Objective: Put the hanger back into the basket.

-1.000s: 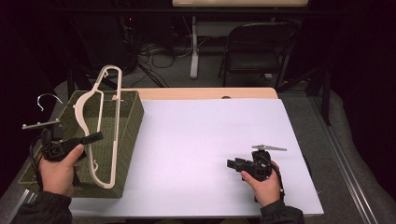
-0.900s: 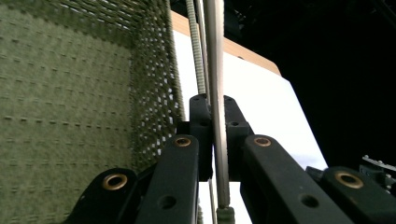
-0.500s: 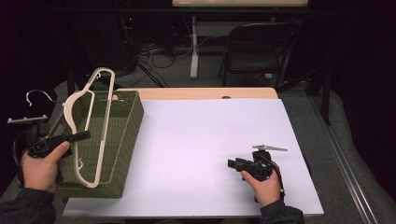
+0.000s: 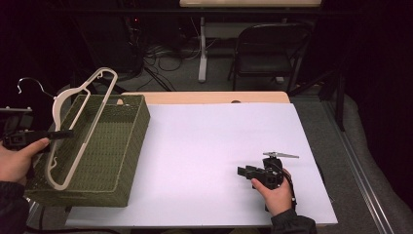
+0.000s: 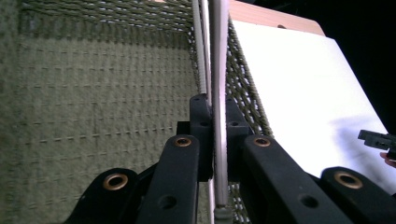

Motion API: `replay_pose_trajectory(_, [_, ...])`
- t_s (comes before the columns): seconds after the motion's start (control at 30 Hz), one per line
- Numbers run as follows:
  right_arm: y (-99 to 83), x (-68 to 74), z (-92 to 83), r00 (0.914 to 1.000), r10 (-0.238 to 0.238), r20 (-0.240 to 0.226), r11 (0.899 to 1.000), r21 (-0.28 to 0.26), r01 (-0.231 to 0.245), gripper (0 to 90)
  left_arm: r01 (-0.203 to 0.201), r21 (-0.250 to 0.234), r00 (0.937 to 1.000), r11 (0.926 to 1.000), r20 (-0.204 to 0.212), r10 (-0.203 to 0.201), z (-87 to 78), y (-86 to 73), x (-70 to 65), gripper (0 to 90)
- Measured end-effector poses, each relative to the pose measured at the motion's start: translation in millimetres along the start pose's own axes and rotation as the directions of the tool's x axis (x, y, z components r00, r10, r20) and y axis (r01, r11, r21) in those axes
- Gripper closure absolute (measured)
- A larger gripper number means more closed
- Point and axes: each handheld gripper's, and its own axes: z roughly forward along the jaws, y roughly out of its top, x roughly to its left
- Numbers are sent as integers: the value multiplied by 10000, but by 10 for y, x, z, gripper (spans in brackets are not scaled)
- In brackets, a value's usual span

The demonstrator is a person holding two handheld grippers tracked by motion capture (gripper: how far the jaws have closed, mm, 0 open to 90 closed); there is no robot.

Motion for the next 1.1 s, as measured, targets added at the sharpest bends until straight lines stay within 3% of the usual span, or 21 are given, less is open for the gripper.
replay_pose_trajectory(0.07, [0, -1, 2, 10000, 26, 18, 10000, 11, -26, 531, -78, 151, 10000, 9999, -27, 79, -7, 38, 60, 870])
replay_pose_trajectory(0.13, [-3, -8, 3, 10000, 62, 60, 10000, -15, -62, 532, -540, 250, 9985, 9982, -42, 541, -12, 70, 107, 871])
replay_pose_trajectory(0.23, [-3, -15, 2, 9999, 86, 62, 10000, -44, -86, 532, -846, 451, 9964, 9954, 104, 842, 0, 94, 167, 871])
replay_pose_trajectory(0.27, [-3, -15, 2, 9999, 86, 62, 10000, -44, -86, 532, -778, 452, 9969, 9959, 146, 772, 8, 93, 190, 871])
replay_pose_trajectory(0.37, [-4, -23, 3, 9999, 127, 71, 9999, -27, -126, 532, -1354, 655, 9907, 9886, 220, 1342, 26, 92, 233, 872])
replay_pose_trajectory(0.57, [-7, -26, -2, 9998, 205, 84, 9998, -26, -205, 533, -2203, 714, 9749, 9728, 488, 2172, 32, 60, 319, 871])
replay_pose_trajectory(0.63, [-7, -37, -4, 9998, 154, 92, 9998, -82, -154, 533, -2655, 793, 9639, 9608, 427, 2628, 48, 50, 323, 871])
replay_pose_trajectory(0.67, [-9, -47, -10, 9997, 222, 112, 9997, -84, -221, 533, -2714, 831, 9623, 9589, 421, 2687, 50, 52, 326, 871])
replay_pose_trajectory(0.7, [-9, -47, -10, 9997, 222, 112, 9997, -84, -221, 533, -3034, 826, 9525, 9493, 535, 2997, 55, 51, 320, 871])
replay_pose_trajectory(0.73, [-9, -55, -14, 9996, 256, 112, 9997, -43, -256, 533, -3156, 798, 9484, 9455, 584, 3117, 59, 53, 317, 871])
replay_pose_trajectory(0.77, [-9, -62, -16, 9994, 324, 100, 9995, -36, -323, 533, -3173, 783, 9479, 9451, 568, 3136, 65, 54, 317, 871])
replay_pose_trajectory(0.8, [-8, -75, -14, 9992, 393, 72, 9992, -85, -392, 533, -3311, 792, 9431, 9403, 610, 3270, 71, 54, 315, 872])
replay_pose_trajectory(0.87, [-7, -78, -16, 9992, 405, 78, 9992, -66, -404, 533, -3337, 813, 9421, 9392, 625, 3293, 95, 49, 316, 872])
replay_pose_trajectory(0.9, [-8, -79, -17, 9992, 401, 80, 9992, -65, -400, 533, -3440, 924, 9387, 9344, 568, 3400, 113, 42, 315, 872])
replay_pose_trajectory(0.93, [-8, -82, -19, 9993, 371, 78, 9993, -70, -370, 533, -3404, 1013, 9402, 9348, 475, 3372, 124, 38, 321, 871])
replay_pose_trajectory(0.97, [-11, -82, -24, 9991, 420, 82, 9991, -49, -420, 533, -3582, 1257, 9337, 9252, 440, 3555, 141, 25, 338, 872])
replay_pose_trajectory(1.0, [-11, -82, -24, 9991, 420, 82, 9991, -49, -420, 533, -3582, 1257, 9337, 9252, 440, 3555, 141, 25, 338, 872])
replay_pose_trajectory(1.1, [-15, -91, -20, 9989, 463, 96, 9989, -82, -463, 533, -3746, 1435, 9268, 9160, 310, 3742, 164, 2, 363, 871])
